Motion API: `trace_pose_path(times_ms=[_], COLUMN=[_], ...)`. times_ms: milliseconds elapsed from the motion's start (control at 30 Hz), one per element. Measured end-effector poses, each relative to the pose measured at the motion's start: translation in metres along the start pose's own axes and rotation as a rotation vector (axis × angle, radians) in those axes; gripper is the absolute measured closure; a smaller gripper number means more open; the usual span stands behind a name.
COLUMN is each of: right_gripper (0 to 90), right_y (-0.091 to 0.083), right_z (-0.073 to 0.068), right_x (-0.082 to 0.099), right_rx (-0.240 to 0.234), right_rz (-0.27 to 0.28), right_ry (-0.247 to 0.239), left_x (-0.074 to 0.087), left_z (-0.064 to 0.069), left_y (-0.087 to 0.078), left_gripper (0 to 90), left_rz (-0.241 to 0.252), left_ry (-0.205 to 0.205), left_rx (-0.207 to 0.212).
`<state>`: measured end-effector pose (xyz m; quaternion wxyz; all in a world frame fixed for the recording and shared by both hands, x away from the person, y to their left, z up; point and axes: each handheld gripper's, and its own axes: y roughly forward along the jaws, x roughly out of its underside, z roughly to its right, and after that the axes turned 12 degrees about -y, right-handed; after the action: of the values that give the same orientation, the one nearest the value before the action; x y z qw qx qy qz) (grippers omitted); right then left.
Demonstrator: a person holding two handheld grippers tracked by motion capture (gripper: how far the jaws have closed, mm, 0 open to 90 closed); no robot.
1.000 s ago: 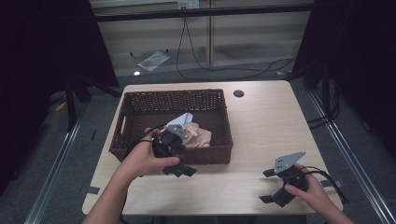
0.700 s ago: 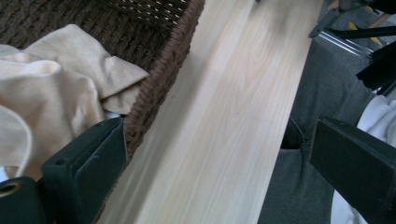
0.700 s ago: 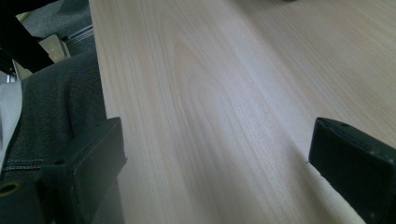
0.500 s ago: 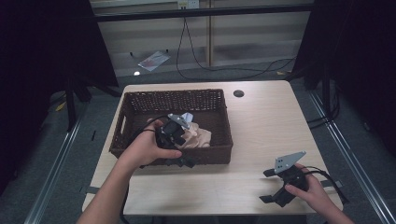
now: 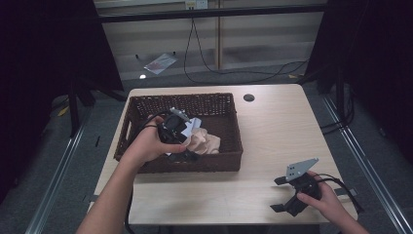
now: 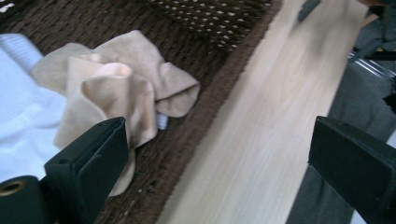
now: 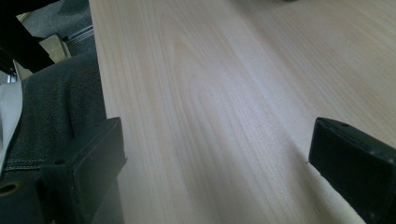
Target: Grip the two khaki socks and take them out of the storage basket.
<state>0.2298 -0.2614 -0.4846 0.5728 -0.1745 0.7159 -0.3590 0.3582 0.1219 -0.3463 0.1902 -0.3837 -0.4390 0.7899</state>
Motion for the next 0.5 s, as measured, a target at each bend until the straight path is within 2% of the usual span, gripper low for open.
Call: trace_pose_path(times_ms=[200,333,500], right_gripper=[3.3,3.3,3.3], right_y=[0.0,0.001,0.001], right_z=[0.0,0.0,0.0], right_x=[0.0,0.0,0.0], right_rx=[-0.002,-0.002,-0.003], right_rz=[-0.001,-0.005,-0.003], right_ry=[-0.004,-0.005,-0.005], left_x=[-0.004,-0.007,-0.009], left_z=[-0.011,-0.02,-0.03], left_y=[0.004,0.007,0.013], left_gripper=[5.1,7.0,7.3], left_rz=[0.002,0.004,-0.011], left_ry=[-0.02,-0.067,-0.099], left_rx=[-0.049,-0.068,-0.093])
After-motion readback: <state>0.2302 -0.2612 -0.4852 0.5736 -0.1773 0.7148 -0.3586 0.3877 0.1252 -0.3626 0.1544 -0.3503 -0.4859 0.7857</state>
